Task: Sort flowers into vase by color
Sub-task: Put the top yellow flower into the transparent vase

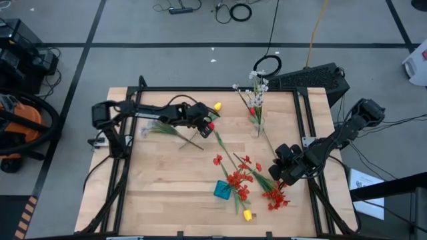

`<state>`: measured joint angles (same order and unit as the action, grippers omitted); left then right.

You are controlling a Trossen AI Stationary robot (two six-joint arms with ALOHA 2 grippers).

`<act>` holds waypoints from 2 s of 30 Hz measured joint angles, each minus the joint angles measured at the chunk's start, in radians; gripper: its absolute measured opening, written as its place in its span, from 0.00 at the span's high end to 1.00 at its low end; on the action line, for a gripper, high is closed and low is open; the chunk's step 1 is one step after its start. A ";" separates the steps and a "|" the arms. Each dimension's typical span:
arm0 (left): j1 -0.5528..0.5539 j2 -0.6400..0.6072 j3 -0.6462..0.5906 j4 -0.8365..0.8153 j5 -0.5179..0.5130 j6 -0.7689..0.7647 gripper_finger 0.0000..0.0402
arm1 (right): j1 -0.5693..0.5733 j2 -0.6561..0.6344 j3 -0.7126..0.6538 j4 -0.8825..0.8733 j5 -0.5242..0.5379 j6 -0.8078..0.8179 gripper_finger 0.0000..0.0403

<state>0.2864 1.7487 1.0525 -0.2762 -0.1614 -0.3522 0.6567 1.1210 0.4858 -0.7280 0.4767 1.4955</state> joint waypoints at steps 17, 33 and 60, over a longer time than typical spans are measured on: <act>0.006 0.158 0.041 -0.058 -0.013 -0.002 0.67 | 0.000 0.000 0.000 0.013 0.028 0.003 1.00; 0.015 0.113 0.034 -0.150 -0.119 -0.044 0.97 | 0.000 0.000 0.000 0.014 0.103 -0.042 1.00; -0.044 -0.259 -0.579 1.161 0.004 -0.095 0.97 | 0.000 -0.001 0.000 0.012 0.153 -0.046 1.00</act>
<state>0.2428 1.4898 0.4735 0.8852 -0.1572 -0.4475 0.6563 1.1204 0.4861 -0.7162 0.6295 1.4494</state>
